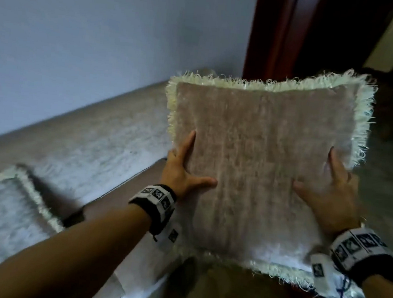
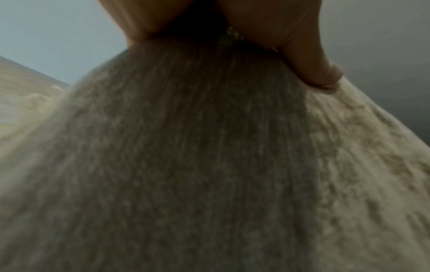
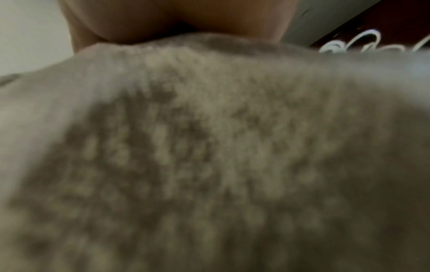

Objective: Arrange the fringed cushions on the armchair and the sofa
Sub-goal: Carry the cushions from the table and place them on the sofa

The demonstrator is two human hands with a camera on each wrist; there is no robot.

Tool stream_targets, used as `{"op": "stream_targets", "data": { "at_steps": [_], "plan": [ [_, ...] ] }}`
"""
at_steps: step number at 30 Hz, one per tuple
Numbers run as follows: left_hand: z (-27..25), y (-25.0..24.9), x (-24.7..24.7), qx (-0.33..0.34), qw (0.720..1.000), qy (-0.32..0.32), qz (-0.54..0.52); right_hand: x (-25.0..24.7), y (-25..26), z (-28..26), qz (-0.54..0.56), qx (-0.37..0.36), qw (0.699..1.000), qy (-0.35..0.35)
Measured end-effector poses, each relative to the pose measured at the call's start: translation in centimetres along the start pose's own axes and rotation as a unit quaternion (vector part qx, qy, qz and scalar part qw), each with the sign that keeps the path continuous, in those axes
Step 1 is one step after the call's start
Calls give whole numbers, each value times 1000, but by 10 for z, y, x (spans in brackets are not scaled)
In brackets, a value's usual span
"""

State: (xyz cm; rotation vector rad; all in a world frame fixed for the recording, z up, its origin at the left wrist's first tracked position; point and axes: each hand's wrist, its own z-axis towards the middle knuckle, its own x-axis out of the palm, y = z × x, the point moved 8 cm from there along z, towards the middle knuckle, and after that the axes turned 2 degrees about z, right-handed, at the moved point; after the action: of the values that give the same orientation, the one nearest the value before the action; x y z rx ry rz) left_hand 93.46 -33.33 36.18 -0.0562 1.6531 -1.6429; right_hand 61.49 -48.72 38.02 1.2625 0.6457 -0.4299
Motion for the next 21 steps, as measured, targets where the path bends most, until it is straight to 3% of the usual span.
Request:
{"op": "stream_targets", "data": {
  "at_steps": [5, 10, 21],
  "plan": [
    [-7, 63, -79, -79, 990, -113, -2, 92, 68, 39, 41, -84, 991, 95],
    [-12, 142, -147, -133, 974, -183, -9, 206, 136, 59, 26, -151, 972, 180],
    [28, 360, -252, -305, 916, -261, -22, 506, 231, 93, 16, -171, 925, 339]
  ]
}}
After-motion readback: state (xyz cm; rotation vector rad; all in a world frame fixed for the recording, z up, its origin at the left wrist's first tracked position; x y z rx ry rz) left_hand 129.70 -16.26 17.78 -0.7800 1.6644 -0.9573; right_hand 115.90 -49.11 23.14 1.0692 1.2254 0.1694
